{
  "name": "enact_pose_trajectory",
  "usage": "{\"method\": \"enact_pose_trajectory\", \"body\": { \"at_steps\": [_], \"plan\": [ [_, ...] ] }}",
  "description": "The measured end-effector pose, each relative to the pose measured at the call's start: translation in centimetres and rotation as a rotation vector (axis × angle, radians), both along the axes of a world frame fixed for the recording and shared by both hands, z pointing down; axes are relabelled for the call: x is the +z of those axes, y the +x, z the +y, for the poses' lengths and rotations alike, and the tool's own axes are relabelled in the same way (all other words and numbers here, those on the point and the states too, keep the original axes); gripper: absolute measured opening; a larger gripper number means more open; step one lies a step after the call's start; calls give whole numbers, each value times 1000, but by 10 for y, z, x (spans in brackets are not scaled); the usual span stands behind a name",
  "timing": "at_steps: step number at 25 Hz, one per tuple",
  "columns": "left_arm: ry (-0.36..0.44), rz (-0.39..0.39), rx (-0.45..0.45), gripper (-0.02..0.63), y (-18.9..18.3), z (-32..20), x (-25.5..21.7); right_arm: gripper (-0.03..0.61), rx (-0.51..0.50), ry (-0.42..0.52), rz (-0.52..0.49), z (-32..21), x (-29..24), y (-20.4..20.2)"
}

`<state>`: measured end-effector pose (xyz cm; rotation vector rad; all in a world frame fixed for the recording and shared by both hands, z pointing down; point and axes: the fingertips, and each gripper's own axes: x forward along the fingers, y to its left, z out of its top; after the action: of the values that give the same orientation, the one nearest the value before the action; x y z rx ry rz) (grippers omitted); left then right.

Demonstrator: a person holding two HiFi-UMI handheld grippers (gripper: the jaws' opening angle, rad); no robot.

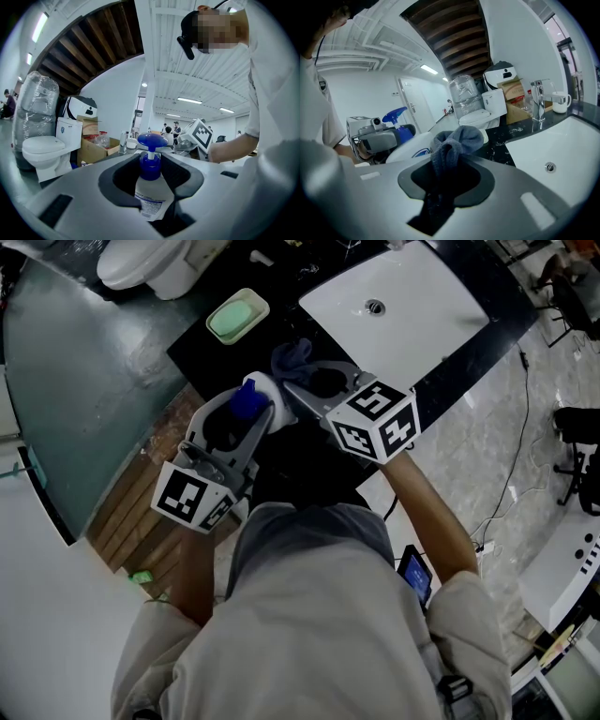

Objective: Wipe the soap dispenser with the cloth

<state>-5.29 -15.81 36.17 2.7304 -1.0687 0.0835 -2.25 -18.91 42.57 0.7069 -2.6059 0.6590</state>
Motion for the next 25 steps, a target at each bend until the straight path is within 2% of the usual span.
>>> {"method": "enact_pose_trajectory", "body": {
  "at_steps": [8, 15, 25],
  "plan": [
    [0, 0, 0, 137, 1, -1, 2, 77, 19, -38, 34, -1, 27, 6],
    [3, -1, 6, 137, 5, -2, 1, 77, 30, -30, 102, 3, 44, 14],
    [13, -8, 17, 137, 18, -4, 2, 77, 94, -58, 92, 14, 47, 24]
  ]
}}
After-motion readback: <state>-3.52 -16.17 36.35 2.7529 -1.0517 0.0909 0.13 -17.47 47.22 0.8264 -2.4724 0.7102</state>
